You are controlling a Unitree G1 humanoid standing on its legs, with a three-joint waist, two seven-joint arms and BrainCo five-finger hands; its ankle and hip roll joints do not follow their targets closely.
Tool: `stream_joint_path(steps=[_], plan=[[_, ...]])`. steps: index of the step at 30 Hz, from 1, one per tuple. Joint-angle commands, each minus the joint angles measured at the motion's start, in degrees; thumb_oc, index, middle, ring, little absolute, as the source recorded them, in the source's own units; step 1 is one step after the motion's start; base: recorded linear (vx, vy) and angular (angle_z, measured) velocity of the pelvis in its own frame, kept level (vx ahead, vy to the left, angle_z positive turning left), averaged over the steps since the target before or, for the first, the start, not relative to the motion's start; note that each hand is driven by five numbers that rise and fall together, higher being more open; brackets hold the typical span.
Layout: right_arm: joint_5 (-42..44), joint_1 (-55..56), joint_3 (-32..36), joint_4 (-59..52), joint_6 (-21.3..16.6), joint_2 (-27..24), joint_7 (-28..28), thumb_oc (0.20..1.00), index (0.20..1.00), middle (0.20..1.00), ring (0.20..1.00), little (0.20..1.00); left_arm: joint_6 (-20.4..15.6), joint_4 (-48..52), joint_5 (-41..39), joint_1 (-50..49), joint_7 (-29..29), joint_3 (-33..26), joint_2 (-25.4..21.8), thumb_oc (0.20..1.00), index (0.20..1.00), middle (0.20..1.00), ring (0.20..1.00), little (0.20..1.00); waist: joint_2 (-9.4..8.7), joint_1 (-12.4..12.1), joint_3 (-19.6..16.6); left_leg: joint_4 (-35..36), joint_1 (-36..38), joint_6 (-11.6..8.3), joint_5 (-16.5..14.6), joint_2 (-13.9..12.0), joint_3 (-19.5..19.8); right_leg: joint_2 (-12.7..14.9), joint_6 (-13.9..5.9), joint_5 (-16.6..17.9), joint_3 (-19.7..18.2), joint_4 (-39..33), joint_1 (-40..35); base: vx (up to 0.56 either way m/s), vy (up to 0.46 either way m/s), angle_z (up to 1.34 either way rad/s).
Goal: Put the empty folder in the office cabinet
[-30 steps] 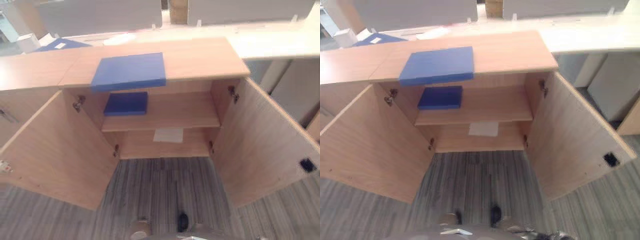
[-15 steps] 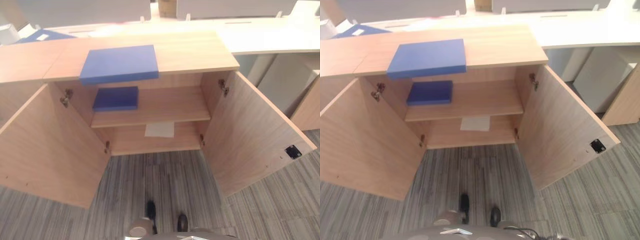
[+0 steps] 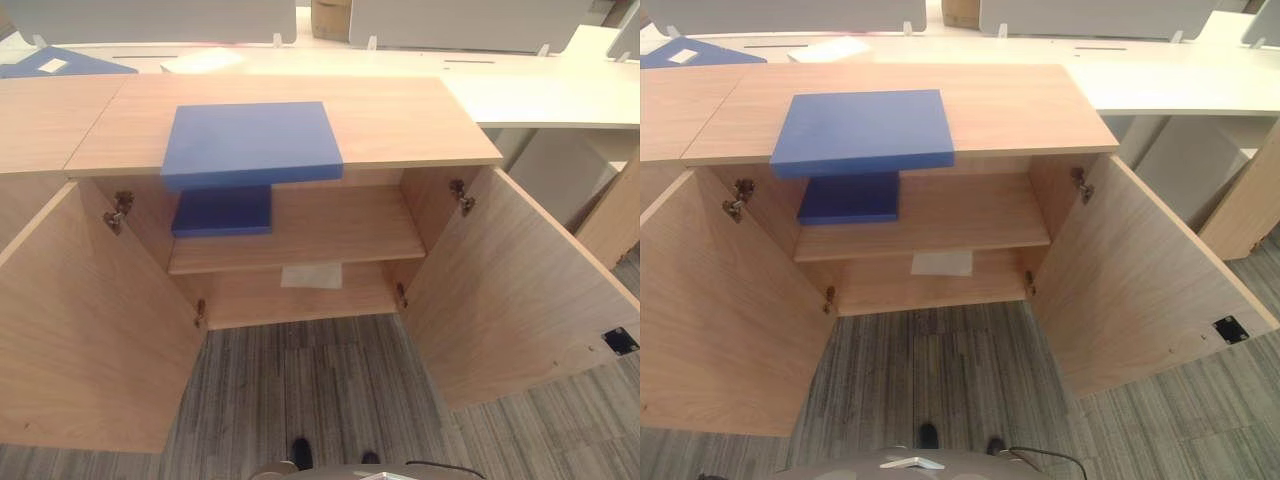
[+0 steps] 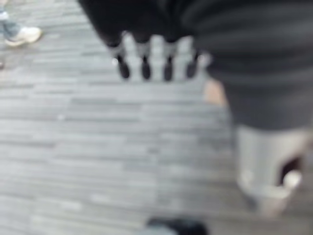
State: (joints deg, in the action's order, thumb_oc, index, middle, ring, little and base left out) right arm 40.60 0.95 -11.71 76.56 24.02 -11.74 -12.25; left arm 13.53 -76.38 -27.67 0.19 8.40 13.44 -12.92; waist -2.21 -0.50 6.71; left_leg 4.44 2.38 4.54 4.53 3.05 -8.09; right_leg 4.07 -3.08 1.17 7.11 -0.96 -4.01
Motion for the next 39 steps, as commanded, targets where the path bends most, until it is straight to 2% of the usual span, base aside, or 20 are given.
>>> stream_joint_path(steps=[1,5,7,8,9,10,12,15,20,24,26,28,31,37,39], plan=[[0.5,-2.2,-1.2,-0.6,0.6,0.7,-0.9,1.0,1.0,1.0,1.0,1.0,1.5,-1.8,1.0,0.2,1.7,0.2,-0.5,1.0,1.0,1.0,1.0,1.0,1.15,-0.1,0.9,0.6,-3.4,-0.87,-3.6,0.2,3.2,2.2,-4.27,-1.0,-0.1,3.1,0.2,0.04,0.084,0.0],[-0.4,-2.6,-0.8,-0.8,0.6,0.6,-1.0,1.0,1.0,1.0,1.0,1.0,1.5,-1.5,0.5,0.2,1.4,0.3,-0.7,1.0,1.0,1.0,1.0,1.0,1.47,-0.8,0.7,0.6,-4.1,0.15,-3.6,1.2,4.3,3.9,-4.16,0.0,-0.3,7.2,0.5,0.03,0.105,-0.02],[0.0,-2.9,-0.8,-1.3,0.7,0.5,-0.7,1.0,1.0,1.0,1.0,1.0,1.4,-1.2,0.3,0.0,1.6,0.5,-0.7,1.0,1.0,1.0,1.0,1.0,1.7,-1.2,0.9,0.6,-4.3,0.84,-3.6,1.9,4.5,6.2,-4.18,3.2,0.5,12.8,1.9,0.01,0.161,0.05],[0.3,-3.2,-0.4,-1.4,0.8,0.3,-0.5,1.0,1.0,1.0,1.0,1.0,1.1,-1.5,0.7,-0.4,1.6,0.3,-0.6,1.0,1.0,1.0,1.0,1.0,2.43,-1.3,1.4,0.6,-3.9,1.28,-3.7,2.0,4.9,8.3,-3.98,5.8,1.8,19.8,4.4,0.03,0.197,0.13],[0.4,-3.4,-0.1,-1.5,0.9,0.1,-0.4,1.0,1.0,1.0,1.0,1.0,0.7,-1.8,1.0,-0.6,1.5,0.1,-0.6,1.0,1.0,1.0,1.0,1.0,2.73,-1.4,1.6,0.6,-3.6,1.46,-3.8,2.1,5.0,9.4,-3.96,6.8,2.4,22.6,6.0,0.04,0.188,0.12],[0.1,-3.4,0.2,-1.5,1.0,0.0,-0.5,1.0,1.0,1.0,1.0,1.0,0.4,-2.0,1.1,-0.7,1.4,-0.2,-0.6,1.0,1.0,1.0,1.0,1.0,2.95,-1.4,1.9,0.6,-3.2,1.55,-4.0,2.2,5.0,10.4,-4.06,7.8,3.0,24.3,7.4,0.1,0.117,-0.03],[-0.9,-3.0,0.5,-1.5,1.2,-0.3,-1.2,1.0,1.0,1.0,1.0,1.0,-0.2,-2.3,1.6,-1.5,0.2,-1.0,-1.3,1.0,1.0,1.0,1.0,1.0,3.24,-0.9,2.6,0.6,-1.2,1.06,-4.8,1.9,4.8,12.0,-4.28,10.0,4.3,22.8,10.3,0.15,0.034,-0.06],[-1.3,-2.0,0.2,-1.3,1.3,-0.5,-1.3,1.0,1.0,1.0,1.0,1.0,0.6,-1.1,1.8,-2.1,-0.2,-1.3,-2.5,1.0,1.0,1.0,1.0,1.0,2.23,0.5,3.6,0.6,1.9,0.27,-7.1,1.8,5.9,10.6,-5.34,12.0,3.6,13.8,12.8,0.21,-0.124,0.22],[-2.3,-1.0,1.2,0.3,0.9,-0.1,-2.0,1.0,1.0,1.0,1.0,1.0,1.3,-0.4,2.1,-1.4,0.3,-0.8,-2.9,1.0,1.0,1.0,1.0,1.0,1.2,2.3,4.4,0.6,5.2,-1.57,-9.8,0.9,8.0,7.1,-6.83,11.5,1.8,-1.6,14.2,0.23,-0.144,0.33],[-1.3,0.6,1.5,1.0,0.6,-0.2,-1.7,1.0,1.0,1.0,1.0,1.0,1.7,0.3,2.2,-2.0,0.8,-0.5,-2.9,1.0,1.0,1.0,1.0,1.0,0.24,3.1,3.4,0.6,6.7,-1.51,-11.0,1.3,9.1,5.3,-7.3,10.7,0.1,-3.9,12.4,0.25,-0.106,0.39],[-1.3,0.6,1.5,1.0,0.6,-0.2,-1.7,1.0,1.0,1.0,1.0,1.0,1.7,0.3,2.2,-2.0,0.8,-0.5,-2.9,1.0,1.0,1.0,1.0,1.0,0.24,3.1,3.4,0.6,6.7,-1.51,-11.0,1.3,9.1,5.3,-7.3,10.7,0.1,-3.9,12.4,0.1,-0.046,0.45],[-1.0,0.8,1.9,0.6,-0.6,-0.7,-1.6,1.0,1.0,1.0,1.0,1.0,3.2,0.9,4.8,-3.2,-0.7,-1.2,-2.7,1.0,1.0,1.0,1.0,1.0,0.06,3.0,2.1,0.6,7.5,-2.19,-10.7,0.5,8.0,4.5,-7.66,9.4,0.4,-4.0,10.2,0.36,-0.166,0.65],[0.0,0.3,1.8,-0.7,-0.7,-1.4,-1.1,1.0,1.0,1.0,1.0,1.0,3.4,1.2,4.5,-4.0,-1.0,-1.0,-2.4,1.0,1.0,1.0,1.0,1.0,-0.06,3.2,1.6,0.6,8.0,-2.5,-10.9,-0.1,7.7,3.8,-7.22,8.9,0.0,-4.0,9.0,0.23,-0.125,0.05],[1.0,-0.2,0.1,-3.9,-1.2,-2.1,-0.8,1.0,1.0,1.0,1.0,1.0,1.9,3.4,3.4,-4.9,-0.4,0.2,-1.8,1.0,1.0,1.0,1.0,1.0,-0.41,3.4,1.9,0.6,8.1,-2.98,-10.6,-1.1,7.2,2.3,-6.1,8.7,-1.5,-4.0,8.0,0.14,-0.102,0.02],[1.9,-0.5,-0.9,-5.3,-1.4,-2.9,-0.5,1.0,1.0,1.0,1.0,1.0,-0.7,5.3,2.7,-4.5,-0.6,1.1,-2.0,1.0,1.0,1.0,1.0,1.0,-0.29,3.6,2.5,0.6,7.4,-3.23,-10.1,-1.4,7.4,1.7,-5.79,9.0,-2.0,-4.0,8.8,0.04,-0.046,-0.14]])
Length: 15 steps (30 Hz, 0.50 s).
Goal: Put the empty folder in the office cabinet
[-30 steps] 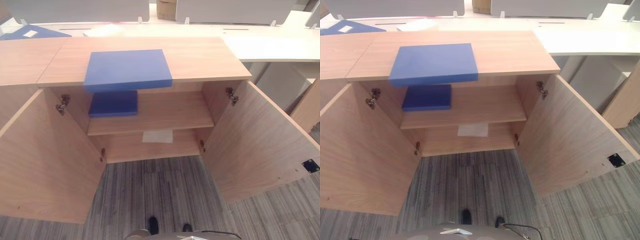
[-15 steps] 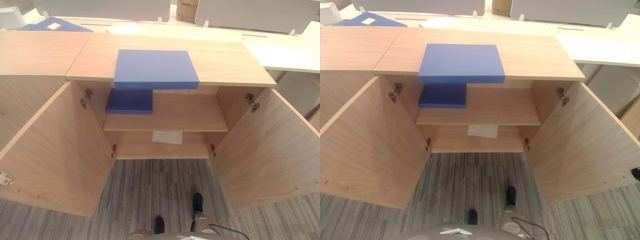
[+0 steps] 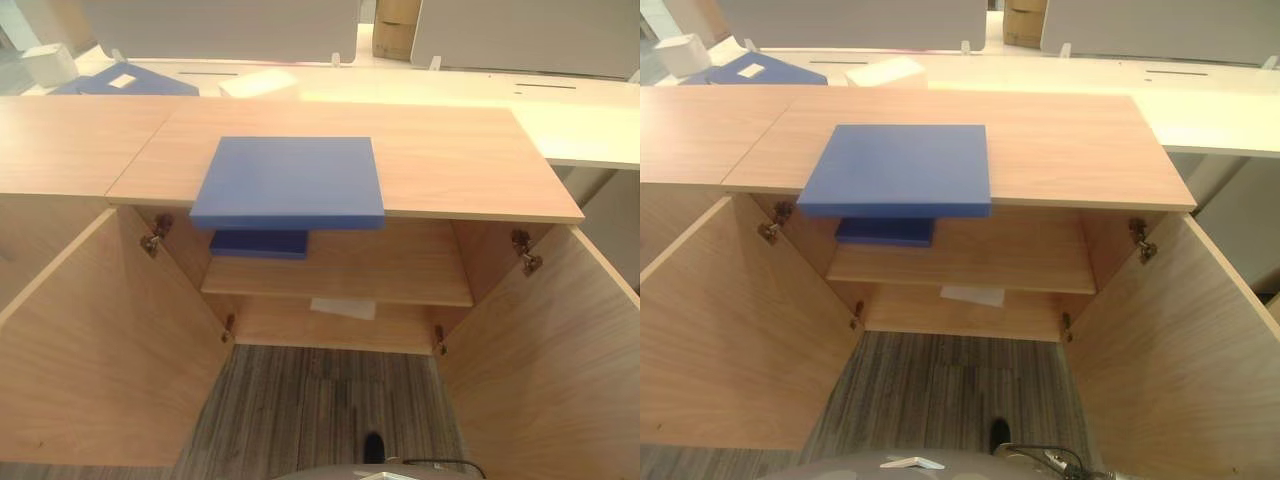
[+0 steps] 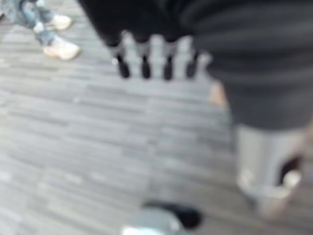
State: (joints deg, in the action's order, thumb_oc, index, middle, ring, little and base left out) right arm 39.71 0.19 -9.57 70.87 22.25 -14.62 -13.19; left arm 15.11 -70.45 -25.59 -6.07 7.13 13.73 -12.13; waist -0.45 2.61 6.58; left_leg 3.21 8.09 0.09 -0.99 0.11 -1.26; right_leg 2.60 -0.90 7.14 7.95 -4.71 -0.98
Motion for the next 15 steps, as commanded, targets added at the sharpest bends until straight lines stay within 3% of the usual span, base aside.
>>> stream_joint_path(steps=[1,11,15], plan=[[2.8,0.2,-3.1,0.4,0.4,0.0,0.5,1.0,1.0,1.0,1.0,1.0,-2.5,-0.5,0.6,1.8,0.7,0.8,-2.8,1.0,1.0,1.0,1.0,1.0,-2.04,0.6,2.7,1.8,1.7,1.23,-4.5,1.5,0.6,3.2,-7.97,3.0,-2.9,-0.3,5.8,0.01,-0.012,-0.24],[5.4,1.4,-4.2,-3.2,2.0,-0.2,2.2,1.0,1.0,1.0,1.0,1.0,-6.2,8.8,-2.6,3.3,0.9,2.9,-4.3,1.0,1.0,1.0,1.0,1.0,-1.53,1.9,3.6,1.8,1.7,0.91,-4.4,0.9,-1.2,3.9,-8.68,3.6,-2.0,1.3,8.0,0.0,-0.009,-0.01],[3.9,2.0,-3.9,-1.7,3.7,-0.1,1.7,1.0,1.0,1.0,1.0,1.0,-7.8,9.5,-4.0,3.0,1.3,2.6,-4.2,1.0,1.0,1.0,1.0,1.0,-1.25,2.0,2.5,1.8,4.0,0.04,-5.0,-0.2,-1.9,3.3,-7.6,2.4,-1.1,0.9,6.2,0.06,-0.097,0.01]])
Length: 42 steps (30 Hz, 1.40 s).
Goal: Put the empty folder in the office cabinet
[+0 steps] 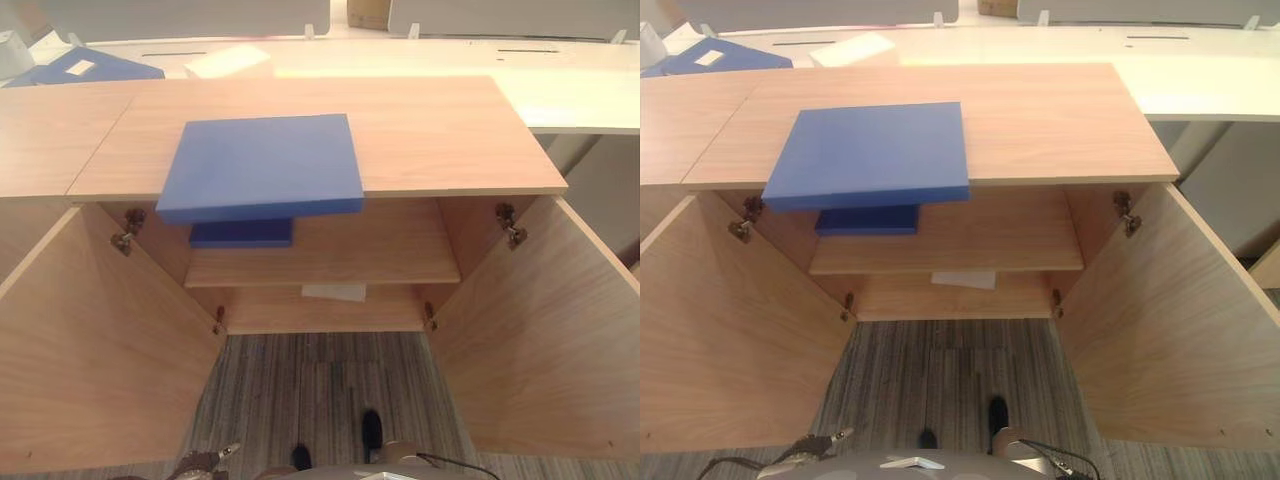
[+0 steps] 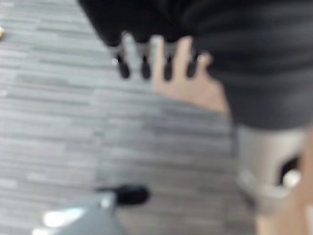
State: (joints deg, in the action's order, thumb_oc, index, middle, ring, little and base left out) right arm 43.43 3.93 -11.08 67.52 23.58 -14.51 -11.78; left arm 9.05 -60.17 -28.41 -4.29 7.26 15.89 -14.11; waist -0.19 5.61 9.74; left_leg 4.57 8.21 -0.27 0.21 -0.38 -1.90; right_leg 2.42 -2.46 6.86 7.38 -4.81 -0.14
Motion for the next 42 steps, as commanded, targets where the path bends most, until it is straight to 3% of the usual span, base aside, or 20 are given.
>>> stream_joint_path(steps=[1,3,4,7,9,10,11,15,16,18,19,23,24,27,31,37,38,42], plan=[[0.1,-1.8,-2.3,2.0,2.6,-0.3,0.4,1.0,1.0,1.0,1.0,1.0,-1.7,-0.8,-1.5,1.2,1.3,0.4,-2.2,1.0,1.0,1.0,1.0,1.0,-1.43,-1.0,-0.9,0.4,4.1,0.27,-6.3,0.2,-1.2,3.3,-5.8,2.5,-0.6,1.0,5.1,0.08,-0.113,-0.02],[-0.7,-1.9,-2.0,3.1,2.9,-0.9,0.1,1.0,1.0,1.0,1.0,1.0,-2.0,-1.4,-2.0,1.3,1.2,0.0,-1.9,1.0,1.0,1.0,1.0,1.0,-1.25,-1.0,-1.2,-0.5,4.7,-0.27,-5.9,-0.5,-1.1,2.8,-4.91,1.6,-0.8,1.4,4.7,0.06,-0.092,-0.03],[-1.8,-2.1,-1.7,4.0,3.1,-1.6,-0.4,1.0,1.0,1.0,1.0,1.0,-2.6,-1.9,-2.4,1.5,1.1,-0.3,-1.5,1.0,1.0,1.0,1.0,1.0,-1.0,-1.0,-1.4,-5.7,3.2,-1.11,-3.2,-1.8,-0.8,1.8,-3.44,0.4,-1.2,1.6,3.9,0.03,-0.083,-0.08],[-2.7,-2.5,-1.6,4.0,3.2,-2.3,-0.6,1.0,1.0,1.0,1.0,1.0,-2.8,-1.8,-2.9,1.9,1.1,-0.8,-1.0,1.0,1.0,1.0,1.0,1.0,-1.03,-1.1,-1.1,-14.4,-0.8,-1.99,1.3,-2.8,-0.5,1.0,-1.82,-0.8,-1.7,1.8,3.0,0.02,-0.083,-0.05],[-3.3,-2.7,-1.6,3.9,2.9,-2.8,-0.5,1.0,1.0,1.0,1.0,1.0,-3.0,-1.7,-3.8,2.2,0.9,-1.3,-0.7,1.0,1.0,1.0,1.0,1.0,-1.46,-1.4,-0.4,-23.6,-6.1,-2.51,4.8,-3.5,0.2,0.6,-0.61,-1.6,-2.6,1.9,1.9,0.03,-0.125,-0.05],[-3.4,-2.9,-1.5,3.8,2.8,-3.1,-0.1,1.0,1.0,1.0,1.0,1.0,-2.3,-0.9,-4.0,2.4,1.2,-1.6,-0.6,1.0,1.0,1.0,1.0,1.0,-2.24,-2.0,0.7,-31.9,-11.4,-2.56,5.9,-3.5,0.8,0.4,0.42,-2.2,-3.5,1.7,0.2,0.05,-0.124,-0.17],[-3.3,-3.0,-1.3,3.8,2.5,-3.4,0.2,1.0,1.0,1.0,1.0,1.0,-2.0,-0.6,-3.9,2.5,1.2,-2.1,-0.4,1.0,1.0,1.0,1.0,1.0,-2.43,-2.3,1.4,-34.4,-14.7,-2.49,6.3,-3.9,0.9,0.3,0.72,-2.5,-4.1,1.7,-0.7,0.11,-0.026,-0.29],[-4.7,-3.6,0.1,4.0,2.1,-4.1,-0.6,1.0,1.0,1.0,1.0,1.0,-2.2,-0.5,-3.4,2.1,0.6,-1.9,-0.1,1.0,1.0,1.0,1.0,1.0,-1.92,-2.6,2.3,-24.7,-15.0,-2.43,6.8,-4.6,-0.4,-0.3,-0.01,-3.7,-6.4,1.4,-2.9,0.14,0.121,-0.56],[-5.4,-3.8,0.1,4.1,1.5,-4.3,-1.8,1.0,1.0,1.0,1.0,1.0,-2.6,-0.5,-3.1,1.8,0.9,-1.6,-0.3,1.0,1.0,1.0,1.0,1.0,-1.46,-3.7,2.7,-12.7,-15.7,-2.88,8.5,-4.1,1.4,-1.1,-0.69,-3.9,-8.2,0.4,-4.7,0.18,0.214,-0.52],[-5.0,-3.8,0.0,4.1,1.2,-4.4,-2.2,1.0,1.0,1.0,1.0,1.0,-2.8,-0.5,-3.1,1.7,1.2,-1.4,-0.4,1.0,1.0,1.0,1.0,1.0,-1.43,-4.2,3.2,-9.8,-16.4,-3.01,9.1,-3.7,2.4,-1.4,-0.74,-4.1,-8.9,0.1,-5.7,0.14,0.178,-0.2],[-3.5,-4.1,0.1,3.8,1.0,-4.5,-2.5,1.0,1.0,1.0,1.0,1.0,-2.3,-0.7,-2.7,2.3,1.8,-1.6,-0.4,1.0,1.0,1.0,1.0,1.0,-1.76,-4.8,3.2,-7.0,-15.9,-3.17,7.4,-2.9,2.9,-0.8,-1.24,-4.6,-9.3,-0.2,-6.6,0.07,0.102,-0.04],[-3.0,-4.1,0.0,3.8,0.9,-4.5,-2.4,1.0,1.0,1.0,1.0,1.0,-2.2,-0.7,-2.6,2.4,1.9,-1.7,-0.4,1.0,1.0,1.0,1.0,1.0,-1.76,-4.8,3.2,-6.6,-15.7,-3.2,7.2,-2.8,2.9,-0.6,-1.36,-4.6,-9.2,-0.2,-6.7,0.07,0.104,-0.47],[-1.0,-2.9,-0.4,3.1,0.3,-3.8,-3.8,1.0,1.0,1.0,1.0,1.0,-1.7,-0.4,-3.3,4.5,1.5,-0.4,-1.7,1.0,1.0,1.0,1.0,1.0,-0.7,-3.9,0.7,0.4,-9.4,-1.78,4.3,-1.3,1.8,1.0,-2.86,-4.7,-6.9,-0.2,-6.0,0.18,0.293,-0.58],[-0.4,-2.7,-0.6,2.8,-0.3,-3.5,-3.6,1.0,1.0,1.0,1.0,1.0,-1.7,-0.4,-4.0,5.0,1.6,0.0,-2.1,1.0,1.0,1.0,1.0,1.0,-0.47,-3.5,0.3,0.4,-8.7,-1.33,3.3,-0.8,1.8,1.4,-3.08,-4.6,-6.6,-0.2,-5.6,0.07,0.149,-0.18],[2.2,-3.1,-1.7,2.3,-1.8,-1.7,-3.3,1.0,1.0,1.0,1.0,1.0,-4.4,0.2,-4.7,6.1,1.4,2.1,-1.7,1.0,1.0,1.0,1.0,1.0,-0.12,-3.0,-0.3,0.4,-7.2,0.01,1.3,0.4,1.9,2.0,-3.52,-4.4,-6.4,0.5,-4.5,-0.01,0.09,0.17],[2.5,-3.1,-1.8,2.1,-1.9,-1.4,-2.8,1.0,1.0,1.0,1.0,1.0,-4.4,0.6,-4.7,6.2,1.6,2.3,-1.8,1.0,1.0,1.0,1.0,1.0,-0.15,-3.0,-0.5,0.4,-7.0,0.19,1.1,0.6,1.8,2.1,-3.62,-4.3,-6.5,0.5,-4.4,0.0,0.011,0.04],[3.4,-2.8,-2.2,1.3,-3.3,-0.6,-1.9,1.0,1.0,1.0,1.0,1.0,-6.7,2.6,-4.4,6.1,1.4,2.6,-1.9,1.0,1.0,1.0,1.0,1.0,-0.57,-3.0,-0.9,0.4,-6.4,0.78,0.4,0.8,1.4,2.4,-3.98,-4.0,-6.6,0.5,-4.5,-0.01,0.033,0.05],[8.2,-2.9,-1.4,-1.0,-4.5,0.0,3.6,1.0,1.0,1.0,1.0,1.0,-6.4,9.4,-4.5,6.1,5.8,3.6,-2.2,1.0,1.0,1.0,1.0,1.0,-1.22,-3.4,-1.7,0.4,-5.3,1.12,-0.5,0.8,1.2,2.5,-4.36,-4.1,-6.4,0.6,-5.1,0.01,-0.005,0.04]])
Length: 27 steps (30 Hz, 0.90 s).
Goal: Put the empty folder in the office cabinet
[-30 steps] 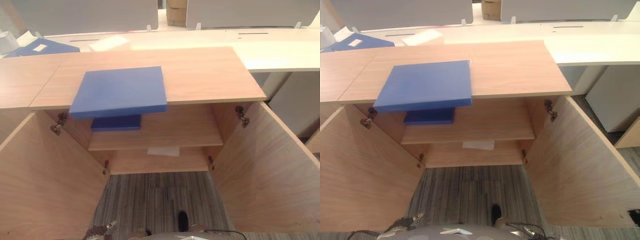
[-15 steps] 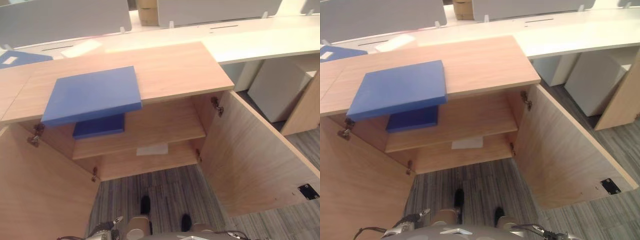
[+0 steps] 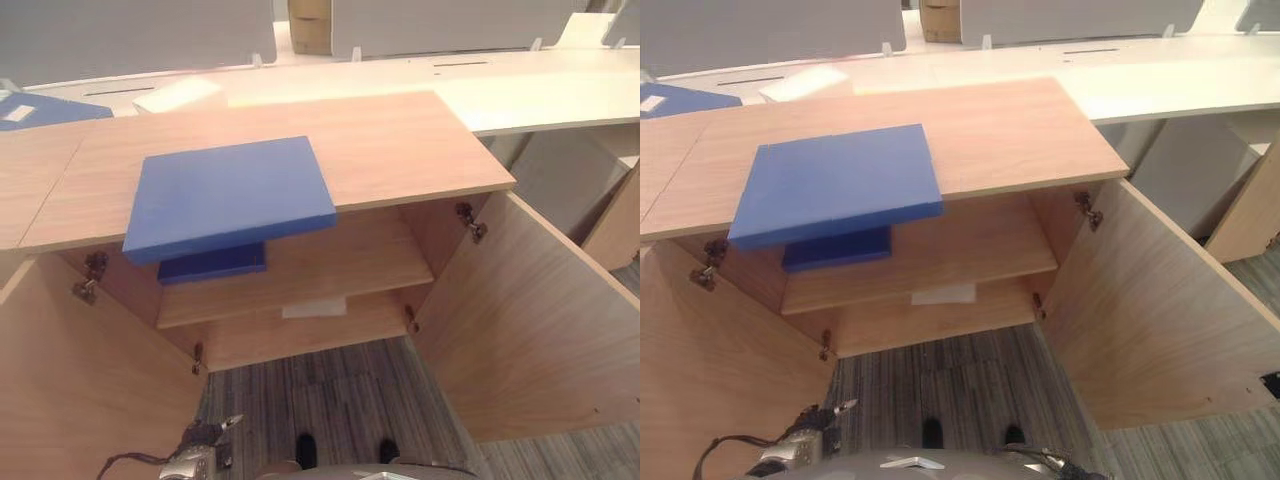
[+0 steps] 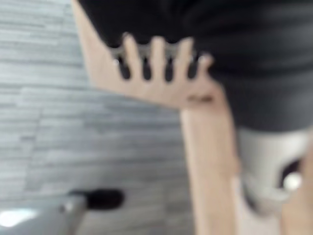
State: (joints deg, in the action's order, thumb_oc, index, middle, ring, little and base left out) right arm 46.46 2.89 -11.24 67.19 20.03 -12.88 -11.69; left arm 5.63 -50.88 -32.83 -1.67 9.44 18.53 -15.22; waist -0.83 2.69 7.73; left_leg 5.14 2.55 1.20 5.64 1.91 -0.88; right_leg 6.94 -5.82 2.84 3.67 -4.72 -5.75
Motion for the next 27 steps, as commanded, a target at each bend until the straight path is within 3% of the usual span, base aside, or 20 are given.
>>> stream_joint_path(steps=[1,4,9,11,14,16,18,22,27], plan=[[5.9,-2.0,-1.1,-0.9,-1.1,-1.6,3.3,1.0,1.0,1.0,1.0,1.0,-3.0,0.7,0.0,3.4,4.4,0.9,-1.2,1.0,1.0,1.0,1.0,1.0,-0.66,-0.5,0.2,-0.1,0.5,-0.35,-6.0,-1.5,0.2,-2.0,-1.04,0.0,-2.7,0.5,0.4,0.0,0.0,0.0],[13.2,-1.7,-0.3,-5.0,-2.4,-0.7,4.3,1.0,1.0,1.0,1.0,1.0,-3.4,7.9,1.0,3.7,9.4,0.9,-2.4,1.0,1.0,1.0,1.0,1.0,-1.11,-0.5,-0.4,-0.1,1.0,-0.33,-6.5,-1.6,-0.1,-2.0,-1.2,0.0,-2.8,0.3,0.1,0.0,-0.005,0.01],[21.4,-0.9,0.9,-13.5,-5.3,0.6,5.5,1.0,1.0,1.0,1.0,1.0,0.7,24.1,6.2,5.0,16.1,1.2,-6.2,1.0,1.0,1.0,1.0,1.0,-1.24,-0.5,-0.6,-0.1,1.6,-0.42,-6.8,-1.9,-0.2,-1.9,-1.13,-0.3,-2.4,0.3,-0.3,0.0,-0.007,0.03],[18.9,-0.7,0.2,-20.2,-11.4,0.9,4.7,1.0,1.0,1.0,1.0,1.0,3.1,31.7,8.2,5.1,19.1,0.8,-7.3,1.0,1.0,1.0,1.0,1.0,-1.23,-0.6,-0.5,-0.1,1.8,-0.48,-7.0,-1.9,0.1,-1.9,-0.97,-0.4,-2.0,0.3,-0.6,-0.02,-0.01,0.05],[17.6,0.4,-2.4,-26.5,-7.5,1.6,1.4,1.0,1.0,1.0,1.0,1.0,3.4,37.8,12.3,5.0,22.4,0.1,-8.7,1.0,1.0,1.0,1.0,1.0,-1.19,-0.5,-0.5,-0.1,2.0,-0.67,-7.0,-1.9,0.5,-1.8,-0.87,-0.5,-1.6,0.3,-0.8,-0.03,-0.004,0.03],[25.0,1.1,-3.2,-28.1,-5.8,2.2,-2.0,1.0,1.0,1.0,1.0,1.0,3.9,40.5,13.9,4.9,24.6,-0.8,-9.5,1.0,1.0,1.0,1.0,1.0,-1.43,-0.8,-0.9,-0.1,2.2,-0.82,-7.0,-1.8,1.0,-1.8,-0.96,-0.7,-1.0,0.1,-1.2,-0.01,-0.027,0.08],[26.8,1.6,-3.2,-29.2,-4.7,2.5,-3.1,1.0,1.0,1.0,1.0,1.0,3.8,41.3,15.0,4.9,26.7,-1.4,-9.6,1.0,1.0,1.0,1.0,1.0,-1.64,-1.0,-1.2,-0.1,2.3,-0.96,-7.0,-1.8,1.3,-1.7,-1.04,-0.7,-0.6,0.0,-1.4,0.0,-0.042,0.16],[24.0,2.0,-4.5,-29.8,-6.3,2.8,-3.7,1.0,1.0,1.0,1.0,1.0,4.6,42.3,15.7,4.9,31.6,-3.8,-9.2,1.0,1.0,1.0,1.0,1.0,-2.35,-1.7,-2.0,-0.1,2.1,-1.29,-6.9,-1.7,2.4,-1.5,-1.07,-0.9,0.9,-0.3,-1.9,-0.01,-0.054,0.22],[24.5,1.8,-4.9,-29.0,-8.4,2.8,-2.7,1.0,1.0,1.0,1.0,1.0,6.0,42.6,20.8,4.1,33.4,-4.3,-9.5,1.0,1.0,1.0,1.0,1.0,-2.67,-2.6,-2.3,-0.1,2.0,-1.47,-6.9,-1.7,3.4,-1.5,-0.93,-1.2,1.8,-0.3,-2.1,-0.02,-0.038,0.08]])
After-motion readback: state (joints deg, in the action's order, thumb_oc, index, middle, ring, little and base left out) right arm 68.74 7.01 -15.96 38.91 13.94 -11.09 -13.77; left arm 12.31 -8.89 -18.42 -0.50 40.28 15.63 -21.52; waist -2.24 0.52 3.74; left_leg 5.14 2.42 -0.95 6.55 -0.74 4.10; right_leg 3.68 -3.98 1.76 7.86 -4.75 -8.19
